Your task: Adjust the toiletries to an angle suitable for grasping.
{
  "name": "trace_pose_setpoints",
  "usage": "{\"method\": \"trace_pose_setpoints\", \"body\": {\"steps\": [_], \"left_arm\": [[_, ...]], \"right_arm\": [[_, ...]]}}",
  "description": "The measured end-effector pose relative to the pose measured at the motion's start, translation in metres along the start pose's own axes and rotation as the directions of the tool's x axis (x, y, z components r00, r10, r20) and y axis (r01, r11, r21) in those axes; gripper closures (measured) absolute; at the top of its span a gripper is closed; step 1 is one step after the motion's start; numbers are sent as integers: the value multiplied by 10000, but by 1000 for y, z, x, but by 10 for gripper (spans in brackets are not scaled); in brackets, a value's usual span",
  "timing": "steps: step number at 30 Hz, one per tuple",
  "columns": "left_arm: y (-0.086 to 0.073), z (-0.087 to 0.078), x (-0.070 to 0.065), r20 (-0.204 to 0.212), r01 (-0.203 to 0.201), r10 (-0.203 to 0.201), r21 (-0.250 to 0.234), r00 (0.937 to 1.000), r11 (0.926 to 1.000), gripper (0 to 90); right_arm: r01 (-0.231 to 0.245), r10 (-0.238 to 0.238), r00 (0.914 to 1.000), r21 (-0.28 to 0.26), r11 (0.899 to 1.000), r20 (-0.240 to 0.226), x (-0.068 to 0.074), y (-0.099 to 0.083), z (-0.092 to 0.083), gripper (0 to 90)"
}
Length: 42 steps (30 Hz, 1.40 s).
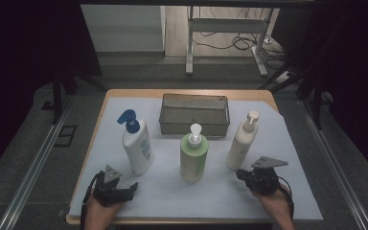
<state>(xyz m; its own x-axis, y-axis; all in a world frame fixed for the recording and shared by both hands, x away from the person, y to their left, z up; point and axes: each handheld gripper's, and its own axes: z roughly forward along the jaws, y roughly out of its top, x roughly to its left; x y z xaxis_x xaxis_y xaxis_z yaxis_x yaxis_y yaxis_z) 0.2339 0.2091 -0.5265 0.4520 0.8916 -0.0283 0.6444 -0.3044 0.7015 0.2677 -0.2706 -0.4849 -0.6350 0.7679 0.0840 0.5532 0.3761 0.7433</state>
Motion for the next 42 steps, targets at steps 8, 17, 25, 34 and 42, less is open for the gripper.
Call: {"method": "trace_pose_setpoints", "body": {"steps": [8, 17, 25, 34, 42], "left_arm": [[0, 0, 0, 3, -3, 3, -2, 10000, 10000, 121], [0, 0, 0, 5, 1, -1, -2, 10000, 10000, 121], [0, 0, 0, 5, 2, -2, -1, 10000, 10000, 121], [0, 0, 0, 4, 2, -2, -1, 10000, 10000, 121], [0, 0, 0, 6, 5, -5, 0, 10000, 10000, 121]], "right_arm": [[-44, 43, 10000, -133, 9999, -53, 9, 13, 11, 900], [92, -78, 9991, -337, 9994, 415, 17, 24, 25, 900], [-55, 90, 9950, -354, 9994, 992, 17, 27, 32, 900], [-183, 221, 9943, -377, 9991, 1045, 11, 22, 28, 900], [-251, 290, 9926, -345, 9991, 1183, 6, 19, 24, 900]]}}
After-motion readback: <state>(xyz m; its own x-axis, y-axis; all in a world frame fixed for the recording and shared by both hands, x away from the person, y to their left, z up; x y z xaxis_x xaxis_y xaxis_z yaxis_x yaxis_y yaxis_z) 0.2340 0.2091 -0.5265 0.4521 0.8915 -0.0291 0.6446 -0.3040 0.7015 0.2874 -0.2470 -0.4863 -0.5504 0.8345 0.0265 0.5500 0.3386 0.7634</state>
